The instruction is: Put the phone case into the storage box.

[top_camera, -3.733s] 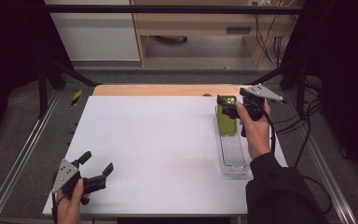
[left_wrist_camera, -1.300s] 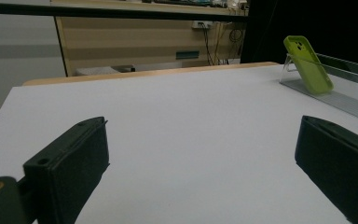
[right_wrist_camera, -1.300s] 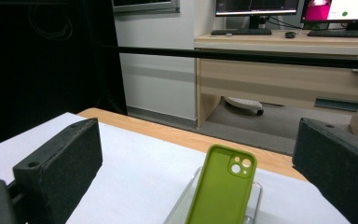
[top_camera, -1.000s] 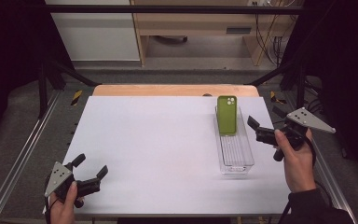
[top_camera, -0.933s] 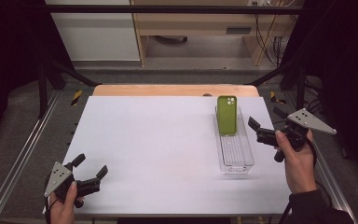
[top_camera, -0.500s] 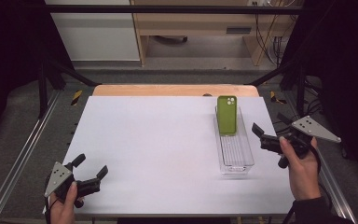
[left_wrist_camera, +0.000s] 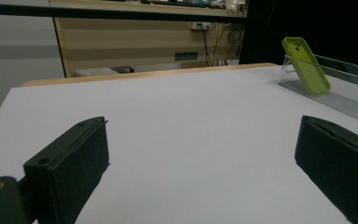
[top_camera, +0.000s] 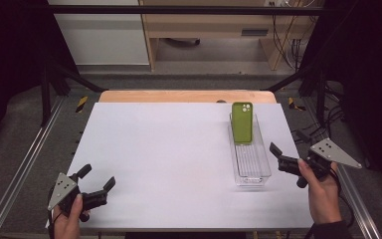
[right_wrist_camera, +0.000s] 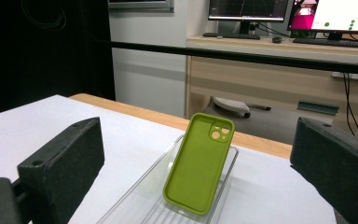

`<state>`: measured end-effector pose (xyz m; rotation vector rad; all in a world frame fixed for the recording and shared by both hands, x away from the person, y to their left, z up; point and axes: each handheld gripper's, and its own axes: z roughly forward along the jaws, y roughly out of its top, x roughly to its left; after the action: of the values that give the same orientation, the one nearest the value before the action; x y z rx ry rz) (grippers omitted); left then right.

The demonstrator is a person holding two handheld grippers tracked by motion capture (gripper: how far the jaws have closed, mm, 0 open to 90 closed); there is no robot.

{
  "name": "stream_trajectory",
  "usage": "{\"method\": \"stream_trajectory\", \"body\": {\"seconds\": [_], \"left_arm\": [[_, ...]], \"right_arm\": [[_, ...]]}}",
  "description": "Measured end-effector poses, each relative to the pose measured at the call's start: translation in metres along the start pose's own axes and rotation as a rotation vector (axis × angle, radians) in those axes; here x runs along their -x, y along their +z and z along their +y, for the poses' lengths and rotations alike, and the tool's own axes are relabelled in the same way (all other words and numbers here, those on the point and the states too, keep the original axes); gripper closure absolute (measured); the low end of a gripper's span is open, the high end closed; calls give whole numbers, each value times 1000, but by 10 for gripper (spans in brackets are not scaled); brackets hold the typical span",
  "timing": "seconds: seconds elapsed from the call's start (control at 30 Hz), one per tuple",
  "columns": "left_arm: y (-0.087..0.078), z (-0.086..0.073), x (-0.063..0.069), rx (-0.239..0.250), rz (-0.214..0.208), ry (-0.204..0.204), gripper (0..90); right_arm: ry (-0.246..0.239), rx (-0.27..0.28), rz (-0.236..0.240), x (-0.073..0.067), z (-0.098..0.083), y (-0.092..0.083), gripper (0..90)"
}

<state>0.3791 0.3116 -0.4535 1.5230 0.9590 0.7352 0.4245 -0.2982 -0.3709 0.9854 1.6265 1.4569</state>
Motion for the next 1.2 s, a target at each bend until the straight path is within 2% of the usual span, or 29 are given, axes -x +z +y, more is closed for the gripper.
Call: {"method": "stream_trajectory", "body": {"seconds": [0.27, 0.63, 1.2], "left_arm": [[0, 0, 0, 6, -5, -10, 23], [0, 0, 1, 9, -18, 14, 25], [0, 0, 1, 14, -19, 27, 28]], "right_arm": [[12, -13, 0, -1, -20, -4, 29], [-3, -32, 10, -6, -43, -8, 27], [40, -52, 14, -13, -72, -12, 27]]}}
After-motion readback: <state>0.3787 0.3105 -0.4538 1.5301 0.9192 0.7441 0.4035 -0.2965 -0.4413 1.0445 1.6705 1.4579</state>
